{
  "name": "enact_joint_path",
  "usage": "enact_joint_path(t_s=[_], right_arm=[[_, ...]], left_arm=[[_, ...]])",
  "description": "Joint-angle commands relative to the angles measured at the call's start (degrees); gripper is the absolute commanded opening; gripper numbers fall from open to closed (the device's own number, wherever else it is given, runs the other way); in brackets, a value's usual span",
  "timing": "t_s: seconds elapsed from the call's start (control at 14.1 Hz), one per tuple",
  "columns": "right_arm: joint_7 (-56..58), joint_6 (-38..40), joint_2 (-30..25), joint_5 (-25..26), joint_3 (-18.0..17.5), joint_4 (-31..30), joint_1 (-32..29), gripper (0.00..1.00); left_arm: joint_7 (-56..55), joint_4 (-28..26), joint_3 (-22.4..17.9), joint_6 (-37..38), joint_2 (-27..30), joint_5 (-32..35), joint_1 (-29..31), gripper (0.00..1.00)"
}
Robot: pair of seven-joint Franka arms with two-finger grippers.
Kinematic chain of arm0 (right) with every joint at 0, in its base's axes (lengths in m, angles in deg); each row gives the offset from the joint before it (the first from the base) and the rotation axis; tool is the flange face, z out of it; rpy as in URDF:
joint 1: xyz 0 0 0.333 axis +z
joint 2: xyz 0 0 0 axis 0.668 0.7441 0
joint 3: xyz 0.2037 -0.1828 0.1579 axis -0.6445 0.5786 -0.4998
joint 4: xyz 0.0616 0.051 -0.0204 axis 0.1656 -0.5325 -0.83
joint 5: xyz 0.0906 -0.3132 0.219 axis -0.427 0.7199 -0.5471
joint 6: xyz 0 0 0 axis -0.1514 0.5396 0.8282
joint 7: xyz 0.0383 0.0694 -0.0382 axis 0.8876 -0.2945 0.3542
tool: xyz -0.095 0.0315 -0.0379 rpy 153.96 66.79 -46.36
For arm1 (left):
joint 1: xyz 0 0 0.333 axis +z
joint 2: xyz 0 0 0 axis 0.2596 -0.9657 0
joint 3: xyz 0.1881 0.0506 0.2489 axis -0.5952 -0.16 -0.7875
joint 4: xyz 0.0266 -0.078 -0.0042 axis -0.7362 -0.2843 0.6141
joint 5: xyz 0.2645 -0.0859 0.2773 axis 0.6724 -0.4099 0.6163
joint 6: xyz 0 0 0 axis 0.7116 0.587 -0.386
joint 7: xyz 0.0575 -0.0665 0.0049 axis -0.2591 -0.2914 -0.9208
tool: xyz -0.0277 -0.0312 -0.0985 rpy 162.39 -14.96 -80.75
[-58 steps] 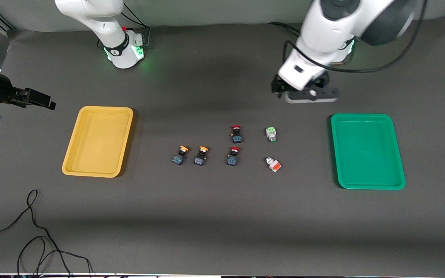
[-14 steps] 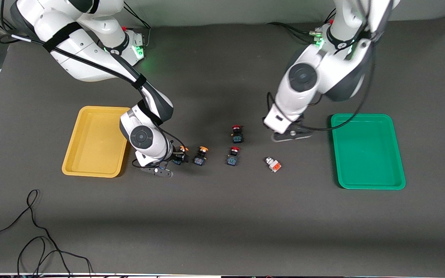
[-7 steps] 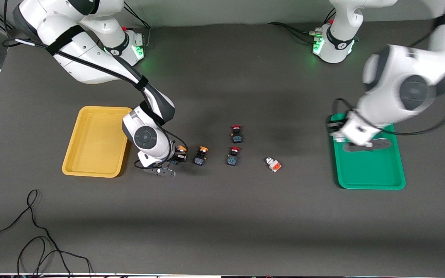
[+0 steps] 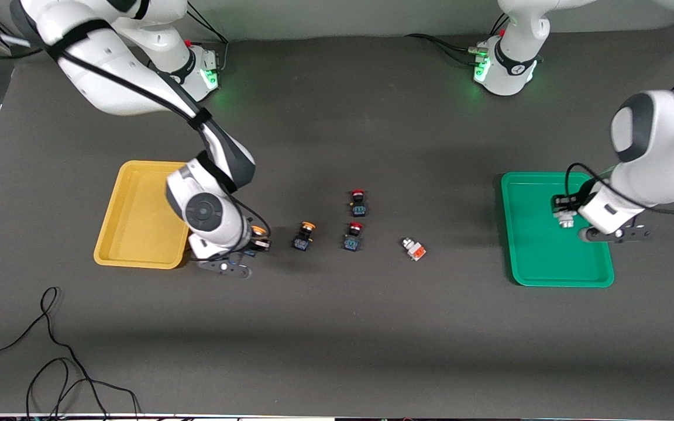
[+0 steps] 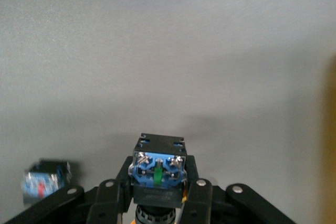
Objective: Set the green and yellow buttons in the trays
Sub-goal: 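Place the green button in the green tray while the right gripper carries its button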
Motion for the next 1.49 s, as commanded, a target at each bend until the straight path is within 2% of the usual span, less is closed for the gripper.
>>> enact_joint_path(t_s=[0.0,0.14,0.28,0.43,0.5,0.57,0.64,0.78,0.92,1.07,1.21,1.35,1.42], right_arm=[[12.3,7.9,-8.3,-4.7,0.4,-2.2,-3.4,0.0],[20.9,11.6,-11.8,-4.9,1.9,-3.5,-5.4,0.0],[28.3,11.4,-15.0,-5.6,4.2,-7.0,-6.9,0.0],[36.4,10.8,-17.4,-6.0,8.3,-9.7,-7.2,0.0],[39.9,9.8,-18.4,-6.0,10.4,-11.1,-7.4,0.0],[42.4,7.8,-19.2,-6.0,12.2,-13.2,-7.4,0.0],[44.6,4.8,-19.7,-6.0,13.5,-16.3,-7.4,0.0],[47.4,-6.0,-20.3,-6.0,16.5,-24.8,-7.4,0.0],[47.6,-16.4,-19.7,-6.0,17.5,-31.6,-7.4,0.0],[46.9,-19.1,-18.3,-6.0,18.0,-33.3,-7.4,0.0],[46.6,-19.1,-17.3,-6.0,18.3,-33.7,-7.4,0.0],[46.5,-19.7,-15.2,-6.0,19.7,-33.7,-7.3,0.0],[46.4,-20.0,-14.8,-6.0,19.8,-33.6,-7.3,0.0]], left_arm=[[0.5,-3.6,0.5,-8.1,-4.1,1.6,0.9,0.3],[0.4,-4.0,0.5,-11.7,-7.7,2.8,1.7,0.3],[0.4,-5.4,0.5,-16.0,-10.2,2.8,2.0,0.31],[0.2,-6.0,0.5,-18.4,-11.9,2.8,2.0,0.36],[-0.1,-5.9,0.5,-18.2,-12.0,2.8,1.9,0.54],[0.1,-5.5,0.5,-17.6,-11.8,2.8,2.0,0.85],[0.5,-5.3,0.5,-17.3,-11.5,2.8,2.2,0.99],[0.5,-4.0,0.4,-15.3,-10.5,2.8,2.4,1.0],[0.5,1.5,0.3,-7.0,-8.5,2.8,2.5,1.0],[0.5,10.6,0.5,5.4,-7.8,2.4,2.5,1.0],[-0.2,18.3,0.8,13.9,-7.7,1.8,2.4,1.0],[-1.0,22.8,1.0,18.2,-7.0,-0.3,1.6,1.0],[-2.9,23.1,1.2,18.4,-6.2,-1.9,1.1,1.0]])
